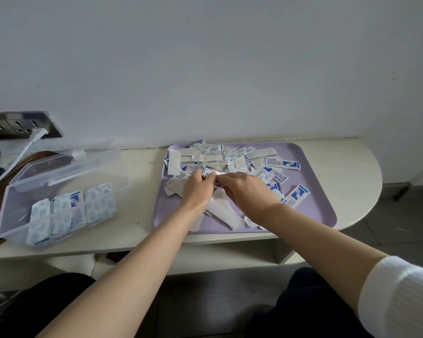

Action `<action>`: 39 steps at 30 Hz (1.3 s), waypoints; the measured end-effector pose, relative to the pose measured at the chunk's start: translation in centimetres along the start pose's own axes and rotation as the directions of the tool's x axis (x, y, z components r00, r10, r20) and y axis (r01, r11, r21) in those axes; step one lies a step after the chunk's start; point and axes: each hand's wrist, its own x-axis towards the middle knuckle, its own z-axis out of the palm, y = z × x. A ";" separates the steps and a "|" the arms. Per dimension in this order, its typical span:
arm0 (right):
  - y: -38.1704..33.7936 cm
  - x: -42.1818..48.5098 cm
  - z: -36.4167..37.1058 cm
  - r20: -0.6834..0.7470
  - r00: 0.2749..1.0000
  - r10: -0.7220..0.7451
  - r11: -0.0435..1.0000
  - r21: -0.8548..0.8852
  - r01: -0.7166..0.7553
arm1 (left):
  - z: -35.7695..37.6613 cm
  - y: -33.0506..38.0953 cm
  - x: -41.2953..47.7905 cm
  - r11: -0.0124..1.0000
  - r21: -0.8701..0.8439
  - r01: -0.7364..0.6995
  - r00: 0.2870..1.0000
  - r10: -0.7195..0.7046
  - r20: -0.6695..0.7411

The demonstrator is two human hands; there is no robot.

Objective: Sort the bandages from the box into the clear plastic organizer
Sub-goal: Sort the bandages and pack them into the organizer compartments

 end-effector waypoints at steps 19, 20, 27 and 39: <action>-2.2 0.5 -0.6 0.256 0.965 0.062 0.991 -0.128 -0.030 | -4.0 -3.9 -2.0 0.958 0.190 -0.216 0.964 0.240 -0.114; -2.6 0.5 -0.5 0.270 0.961 0.065 0.991 -0.130 -0.030 | -4.2 -4.1 -2.2 0.950 0.211 -0.229 0.960 0.256 -0.111; -3.5 0.2 1.7 0.265 0.963 0.045 0.998 -0.063 -0.029 | -6.8 -5.5 -3.9 0.735 0.579 -0.352 0.909 0.416 0.024; -5.8 -0.2 3.4 0.247 0.967 0.062 0.970 0.213 -0.116 | -6.3 -4.9 -4.4 0.515 0.810 -0.282 0.955 0.231 0.186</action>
